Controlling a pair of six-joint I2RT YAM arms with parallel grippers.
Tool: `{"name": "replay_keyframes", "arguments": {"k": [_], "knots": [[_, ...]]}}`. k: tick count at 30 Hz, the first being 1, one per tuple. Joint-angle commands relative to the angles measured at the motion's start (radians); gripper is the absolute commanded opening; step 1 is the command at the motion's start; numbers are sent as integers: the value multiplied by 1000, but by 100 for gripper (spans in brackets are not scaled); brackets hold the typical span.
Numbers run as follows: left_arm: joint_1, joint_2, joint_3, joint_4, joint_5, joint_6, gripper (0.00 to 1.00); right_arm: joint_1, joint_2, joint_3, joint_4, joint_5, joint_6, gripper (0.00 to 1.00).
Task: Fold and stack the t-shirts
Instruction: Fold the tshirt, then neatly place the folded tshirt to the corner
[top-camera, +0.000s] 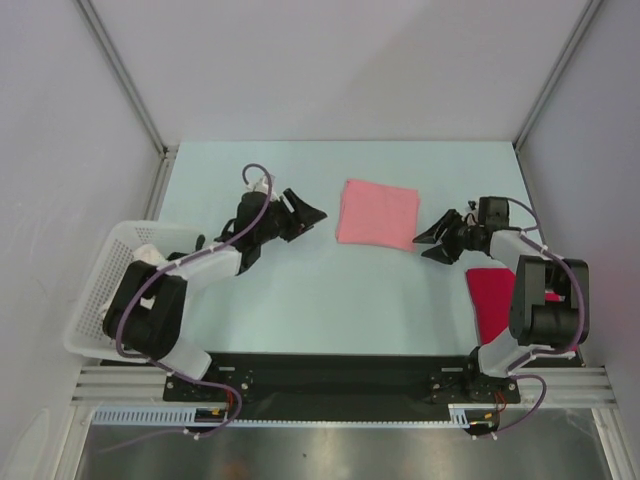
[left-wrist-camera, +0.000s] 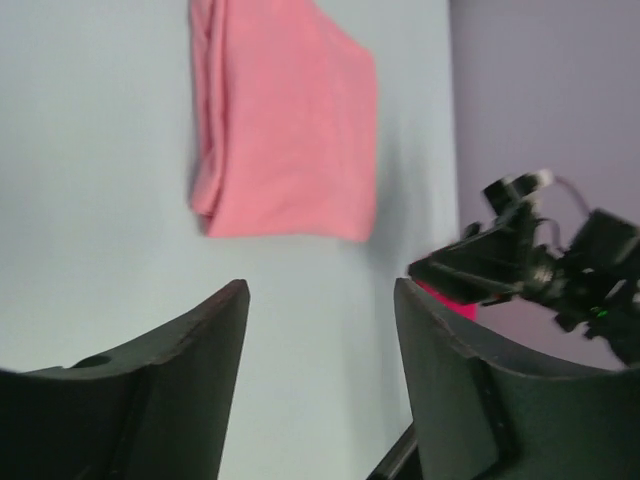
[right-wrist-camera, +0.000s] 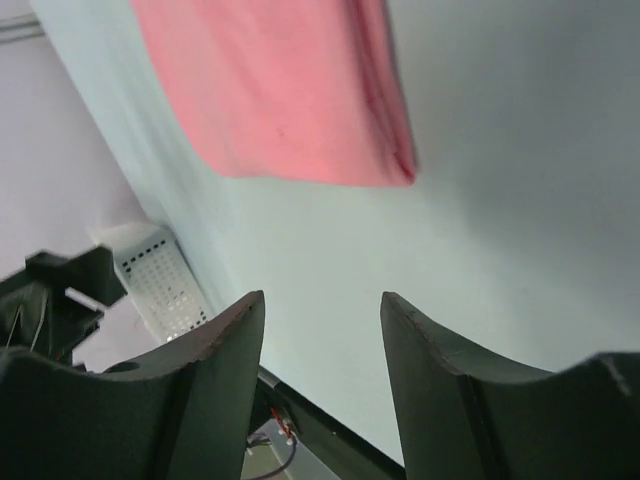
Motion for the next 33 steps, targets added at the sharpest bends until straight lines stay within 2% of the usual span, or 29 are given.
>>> {"name": "replay_keyframes", "arguments": {"k": [1, 5, 7, 12, 16, 20, 24, 26, 27, 29, 30, 33], "knots": [[-89, -9, -105, 134, -155, -236, 68, 33, 39, -14, 20, 123, 70, 56], [-216, 83, -128, 303, -218, -493, 69, 44, 74, -6, 52, 199, 124, 56], [-297, 120, -130, 360, -302, -601, 69, 45, 90, -1, 97, 200, 141, 57], [-397, 244, -85, 433, -404, -683, 68, 45, 206, 72, 106, 139, 116, 57], [-431, 345, -93, 539, -479, -823, 67, 27, 275, 140, 44, 99, 92, 56], [-449, 379, -58, 526, -551, -820, 66, 31, 318, 195, -1, 57, 84, 52], [-451, 425, -33, 564, -580, -840, 66, 45, 308, 192, -4, 13, 122, 34], [-451, 450, -23, 579, -579, -838, 66, 53, 271, 172, -24, 25, 122, 32], [-451, 454, -10, 581, -577, -825, 66, 53, 262, 163, -24, 25, 125, 26], [-451, 471, 2, 582, -573, -814, 67, 51, 254, 140, -18, 2, 131, 23], [-451, 479, 5, 587, -570, -812, 67, 51, 257, 137, -10, -8, 131, 17], [-451, 497, 14, 611, -556, -792, 67, 61, 248, 117, -13, -41, 142, 10]]}}
